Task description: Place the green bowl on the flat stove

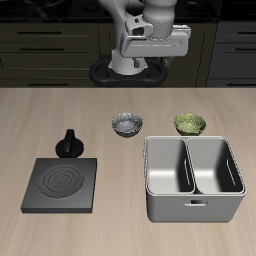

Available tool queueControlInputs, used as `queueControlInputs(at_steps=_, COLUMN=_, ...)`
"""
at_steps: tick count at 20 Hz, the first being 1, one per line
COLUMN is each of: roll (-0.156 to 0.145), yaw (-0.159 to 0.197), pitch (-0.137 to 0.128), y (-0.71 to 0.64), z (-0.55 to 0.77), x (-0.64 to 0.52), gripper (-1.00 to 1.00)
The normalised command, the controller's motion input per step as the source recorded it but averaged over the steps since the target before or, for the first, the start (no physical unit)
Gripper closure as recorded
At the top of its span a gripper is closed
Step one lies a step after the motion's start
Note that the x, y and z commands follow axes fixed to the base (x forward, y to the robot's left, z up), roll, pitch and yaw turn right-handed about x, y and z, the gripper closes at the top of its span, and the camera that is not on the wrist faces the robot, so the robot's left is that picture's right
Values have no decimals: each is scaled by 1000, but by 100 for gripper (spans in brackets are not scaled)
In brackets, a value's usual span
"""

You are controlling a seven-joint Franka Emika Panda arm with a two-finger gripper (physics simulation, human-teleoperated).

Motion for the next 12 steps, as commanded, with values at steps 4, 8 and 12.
queueControlInputs(at_steps=4, roll=63, yaw=-4, pitch=16, y=518, z=-7, x=97, gripper=-100)
queueControlInputs(at_steps=8, roll=7, yaw=3, pitch=7, y=285, z=45, x=142, gripper=-100)
queueControlInputs(at_steps=12, roll=3, yaw=1, pitch=16, y=354, z=33, x=159, gripper=-100)
